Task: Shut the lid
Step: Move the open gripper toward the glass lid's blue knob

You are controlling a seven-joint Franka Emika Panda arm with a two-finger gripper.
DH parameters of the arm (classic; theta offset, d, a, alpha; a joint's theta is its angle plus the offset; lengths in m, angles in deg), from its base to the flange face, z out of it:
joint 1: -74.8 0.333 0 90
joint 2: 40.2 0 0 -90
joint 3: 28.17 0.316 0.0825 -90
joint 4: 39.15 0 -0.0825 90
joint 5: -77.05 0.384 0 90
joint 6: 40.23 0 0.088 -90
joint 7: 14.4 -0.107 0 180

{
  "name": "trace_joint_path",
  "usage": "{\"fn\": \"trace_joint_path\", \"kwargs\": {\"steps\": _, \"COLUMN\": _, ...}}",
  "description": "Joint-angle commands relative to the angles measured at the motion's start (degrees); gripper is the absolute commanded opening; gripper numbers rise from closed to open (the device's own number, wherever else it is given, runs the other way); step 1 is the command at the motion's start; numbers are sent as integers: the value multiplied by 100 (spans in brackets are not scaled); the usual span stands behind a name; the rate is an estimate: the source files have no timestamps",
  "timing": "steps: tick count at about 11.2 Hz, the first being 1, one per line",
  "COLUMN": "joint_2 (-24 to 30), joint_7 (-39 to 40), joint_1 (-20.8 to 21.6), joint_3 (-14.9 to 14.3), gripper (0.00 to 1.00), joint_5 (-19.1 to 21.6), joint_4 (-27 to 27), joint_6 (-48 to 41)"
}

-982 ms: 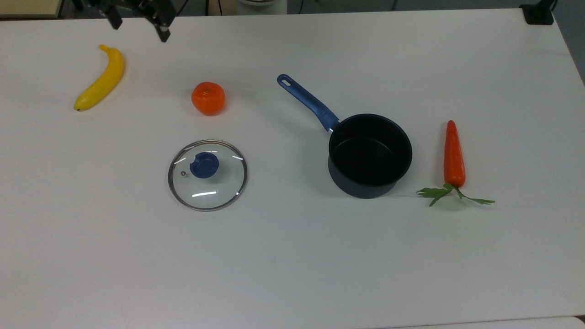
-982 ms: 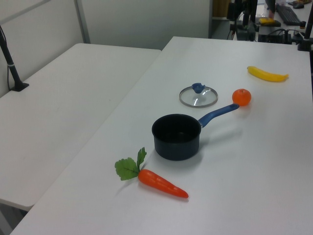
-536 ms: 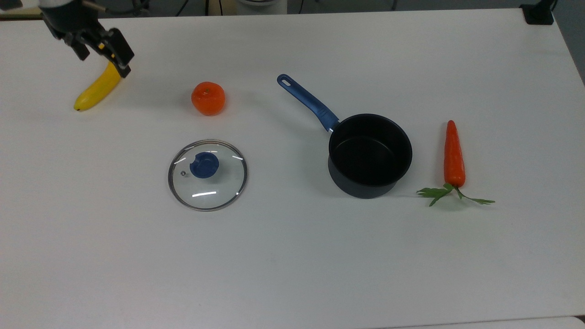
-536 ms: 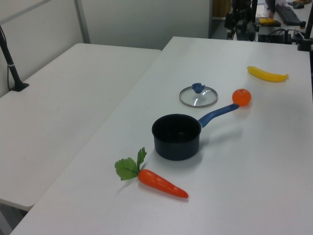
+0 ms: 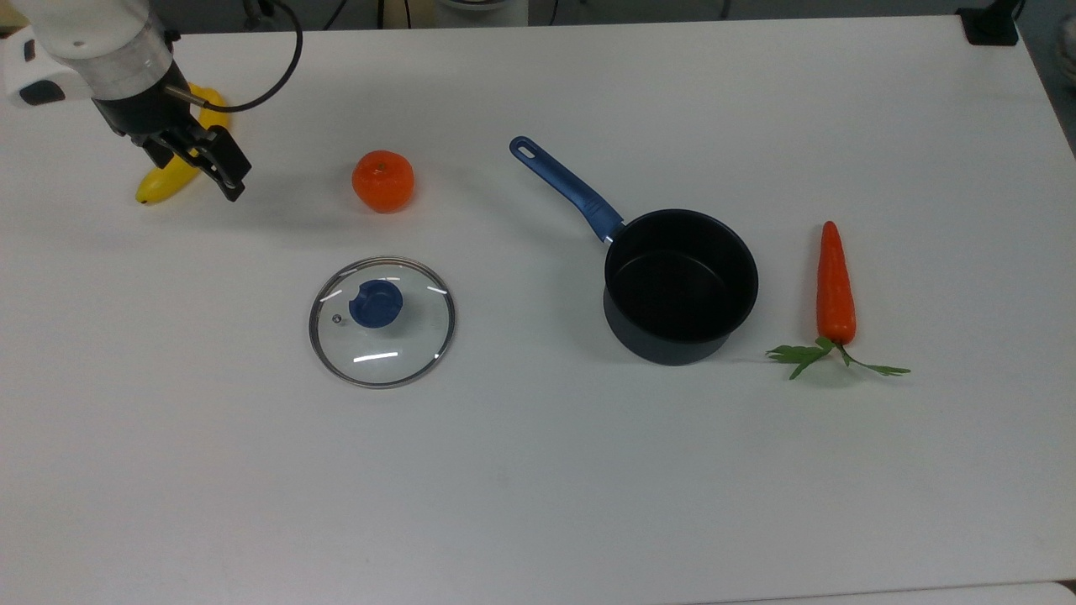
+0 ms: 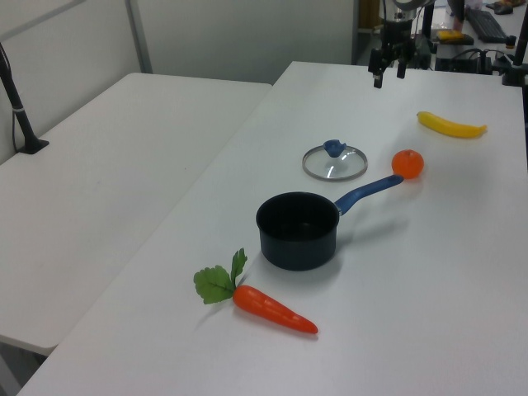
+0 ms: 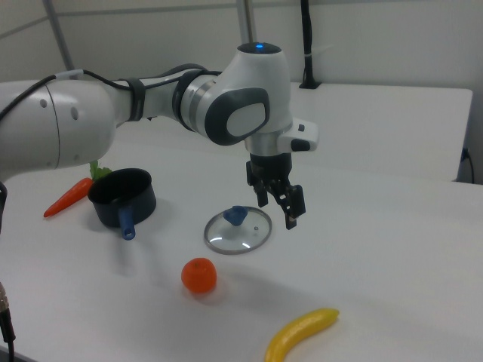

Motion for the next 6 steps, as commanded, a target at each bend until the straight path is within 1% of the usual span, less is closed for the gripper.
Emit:
{"fn": "trace_joint_path", "kwargs": {"steps": 1, "joint_2": 95, "joint_7": -53, "joint_1": 229, "joint_3": 42, "gripper": 100, "joint_5": 110, "joint_4": 103, "joint_6": 147}}
{"fn": "trace_joint_path", "kwargs": {"steps": 2, "joint_2": 77, "joint_7": -219, "joint_1": 492, "joint_3": 42, "gripper": 100, "joint_5": 110, "joint_4": 103, "joint_6": 165}}
{"fn": "trace_joint_path", "kwargs": {"steps": 3, "joint_2": -19, "joint_7": -490, "joint_1": 668, "joint_3": 42, "gripper": 100, "joint_5": 110, "joint_4": 103, "joint_6": 330}}
{"fn": "trace_joint_path", "kwargs": {"steps": 4, "joint_2": -228, "joint_7": -789, "joint_1": 957, "joint_3": 42, "gripper": 100, "joint_5": 102, "joint_4": 103, "joint_6": 723}}
{"fn": "trace_joint_path", "kwargs": {"steps": 6, "joint_2": -545, "joint_7": -1141, "joint_1": 1275, "joint_3": 42, "gripper": 100, "joint_5": 23, "joint_4": 86, "joint_6": 1059}}
